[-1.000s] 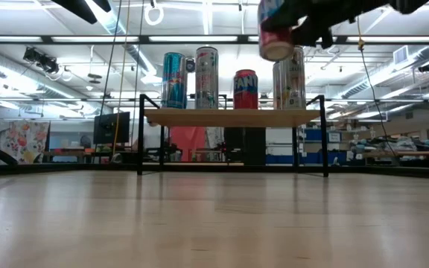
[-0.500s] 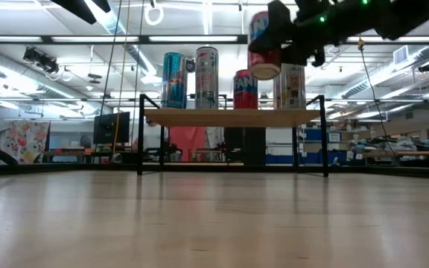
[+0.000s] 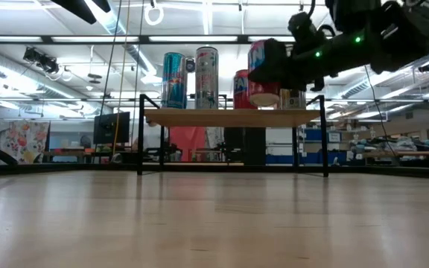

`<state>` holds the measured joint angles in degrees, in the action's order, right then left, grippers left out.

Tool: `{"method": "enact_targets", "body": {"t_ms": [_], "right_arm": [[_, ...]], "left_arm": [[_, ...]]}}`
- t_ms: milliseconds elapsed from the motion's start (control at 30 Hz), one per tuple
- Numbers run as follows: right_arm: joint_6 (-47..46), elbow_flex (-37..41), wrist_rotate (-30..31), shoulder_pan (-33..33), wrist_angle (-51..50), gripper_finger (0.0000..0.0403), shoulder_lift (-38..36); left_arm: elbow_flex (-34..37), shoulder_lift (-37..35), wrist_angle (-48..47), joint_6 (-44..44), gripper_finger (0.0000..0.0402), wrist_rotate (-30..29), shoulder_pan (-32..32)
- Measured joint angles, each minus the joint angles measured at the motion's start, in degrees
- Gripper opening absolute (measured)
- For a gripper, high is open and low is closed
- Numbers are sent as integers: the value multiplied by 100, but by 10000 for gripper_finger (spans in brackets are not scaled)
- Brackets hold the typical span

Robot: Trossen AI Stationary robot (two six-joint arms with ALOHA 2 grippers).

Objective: Place canned beverage on shelf
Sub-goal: Put the orange soda can on the shelf

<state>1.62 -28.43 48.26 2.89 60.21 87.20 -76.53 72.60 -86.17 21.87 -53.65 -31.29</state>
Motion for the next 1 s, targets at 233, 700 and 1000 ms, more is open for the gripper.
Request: {"method": "enact_targets", "body": {"t_ms": [233, 700, 1000], "right_arm": [[543, -249, 439, -2, 767, 317, 579], [792, -632, 793, 7, 797, 318, 935], [864, -640, 861, -88, 1001, 318, 929]], "left_arm": [[0, 0, -1, 2, 378, -1, 0], [0, 0, 2, 2, 378, 0, -2], [0, 0, -2, -3, 378, -2, -1]]}}
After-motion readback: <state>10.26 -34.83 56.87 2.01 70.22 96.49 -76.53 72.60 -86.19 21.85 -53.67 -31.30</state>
